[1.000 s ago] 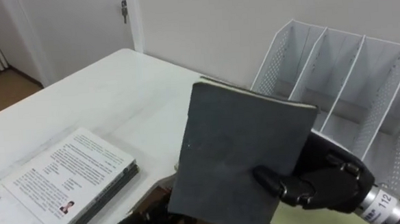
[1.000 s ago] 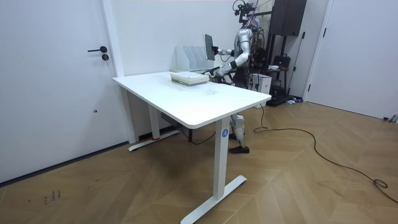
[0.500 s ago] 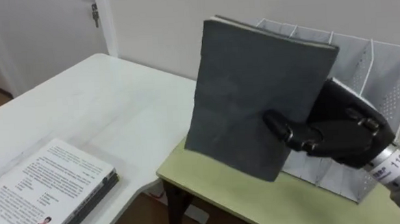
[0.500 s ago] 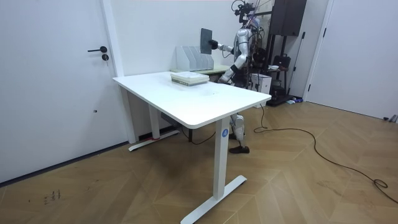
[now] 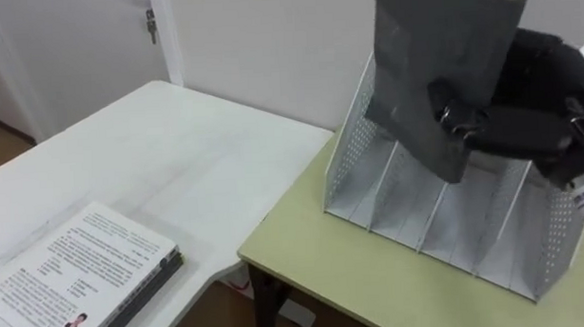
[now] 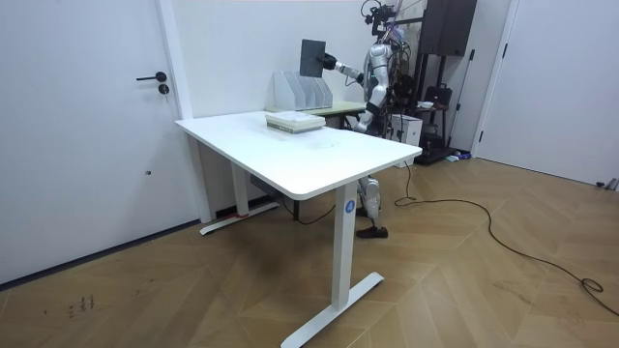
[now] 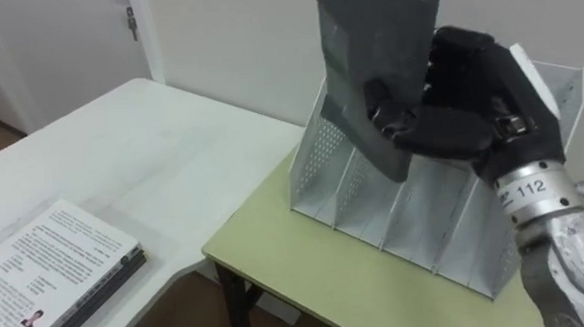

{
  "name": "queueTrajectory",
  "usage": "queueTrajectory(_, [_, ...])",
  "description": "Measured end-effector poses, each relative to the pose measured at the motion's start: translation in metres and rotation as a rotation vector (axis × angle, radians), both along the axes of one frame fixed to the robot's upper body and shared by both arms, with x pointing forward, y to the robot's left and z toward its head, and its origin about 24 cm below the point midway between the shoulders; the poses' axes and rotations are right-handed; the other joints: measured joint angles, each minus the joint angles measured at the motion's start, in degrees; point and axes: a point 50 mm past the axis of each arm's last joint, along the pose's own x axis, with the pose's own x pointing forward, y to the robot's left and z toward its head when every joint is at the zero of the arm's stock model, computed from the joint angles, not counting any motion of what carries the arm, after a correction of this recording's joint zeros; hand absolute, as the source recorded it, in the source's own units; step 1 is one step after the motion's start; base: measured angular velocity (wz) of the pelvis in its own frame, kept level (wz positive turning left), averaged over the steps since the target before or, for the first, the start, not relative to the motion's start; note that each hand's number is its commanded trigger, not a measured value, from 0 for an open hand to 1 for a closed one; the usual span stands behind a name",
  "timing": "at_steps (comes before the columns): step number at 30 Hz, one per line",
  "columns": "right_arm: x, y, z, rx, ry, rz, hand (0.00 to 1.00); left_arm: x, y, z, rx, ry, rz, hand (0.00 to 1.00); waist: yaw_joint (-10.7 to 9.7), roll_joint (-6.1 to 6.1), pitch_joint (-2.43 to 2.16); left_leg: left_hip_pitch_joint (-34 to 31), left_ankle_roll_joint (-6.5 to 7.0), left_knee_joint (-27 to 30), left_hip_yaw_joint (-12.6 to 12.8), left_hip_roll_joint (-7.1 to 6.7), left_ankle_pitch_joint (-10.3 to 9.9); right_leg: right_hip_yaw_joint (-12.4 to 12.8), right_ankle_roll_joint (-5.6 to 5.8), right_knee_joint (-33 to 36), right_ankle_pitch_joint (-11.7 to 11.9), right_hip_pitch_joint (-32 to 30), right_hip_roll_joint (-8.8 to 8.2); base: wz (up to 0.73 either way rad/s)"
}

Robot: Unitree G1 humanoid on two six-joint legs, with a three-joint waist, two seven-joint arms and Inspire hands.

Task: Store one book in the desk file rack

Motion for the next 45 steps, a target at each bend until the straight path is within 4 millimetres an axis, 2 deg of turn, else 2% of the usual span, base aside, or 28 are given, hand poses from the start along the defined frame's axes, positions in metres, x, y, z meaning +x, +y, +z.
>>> queueTrajectory(4, [0.000,-0.003,0.016,0.000,-0.103,-0.133,1.00,-0.013,0.002,-0.006,0.021,0.044,0.052,0.00,0.29,-0.61,0.02,0.05,0.00,-0.08,-0.01,0.01,0.00,-0.16,0.01,-0.17,0.00,0.23,-0.05,0.02])
queueTrajectory(7, [-0.001,-0.005,0.021,0.000,-0.148,-0.212,1.00,-0.015,0.003,-0.007,0.035,0.047,0.079,0.00,1.12,-1.05,-0.05,0.06,0.00,-0.11,-0.01,0.00,0.00,-0.05,0.01,-0.22,0.00,0.21,-0.01,0.00])
queueTrajectory(15, [-0.003,-0.011,0.028,0.082,-0.214,-0.336,1.00,-0.018,0.001,-0.009,0.026,0.054,0.131,0.00,2.41,-0.67,0.02,-0.03,0.00,-0.18,-0.10,-0.02,0.00,-0.13,0.02,-0.26,0.00,0.15,0.00,0.00])
queueTrajectory(20, [-0.005,-0.013,0.030,0.104,-0.240,-0.384,1.00,-0.019,-0.003,-0.011,0.024,0.057,0.163,0.00,2.61,0.18,0.08,-0.19,0.00,-0.29,-0.26,-0.02,0.00,-0.33,0.03,-0.36,0.00,0.06,-0.03,0.00])
queueTrajectory(25, [-0.007,-0.015,0.030,0.101,-0.265,-0.453,1.00,-0.020,-0.005,-0.012,0.025,0.062,0.173,0.00,2.67,0.79,-0.17,-0.25,0.00,-0.25,-0.43,0.02,0.00,-0.53,0.02,-0.51,0.00,0.13,0.00,0.00])
queueTrajectory(39, [-0.011,-0.020,0.030,0.143,-0.312,-0.540,1.00,-0.022,-0.004,-0.013,0.058,0.074,0.193,0.00,2.34,0.72,-0.13,-0.05,0.00,-0.22,-1.44,0.03,0.00,-1.48,0.04,-1.15,0.02,0.96,-0.15,0.02])
queueTrajectory(45, [-0.011,-0.023,0.022,0.155,-0.289,-0.561,1.00,-0.021,-0.002,-0.013,0.080,0.077,0.203,0.00,2.24,0.60,-0.06,-0.05,0.00,-0.23,-1.44,0.02,0.00,-1.68,0.08,-1.16,-0.01,1.05,-0.23,0.00])
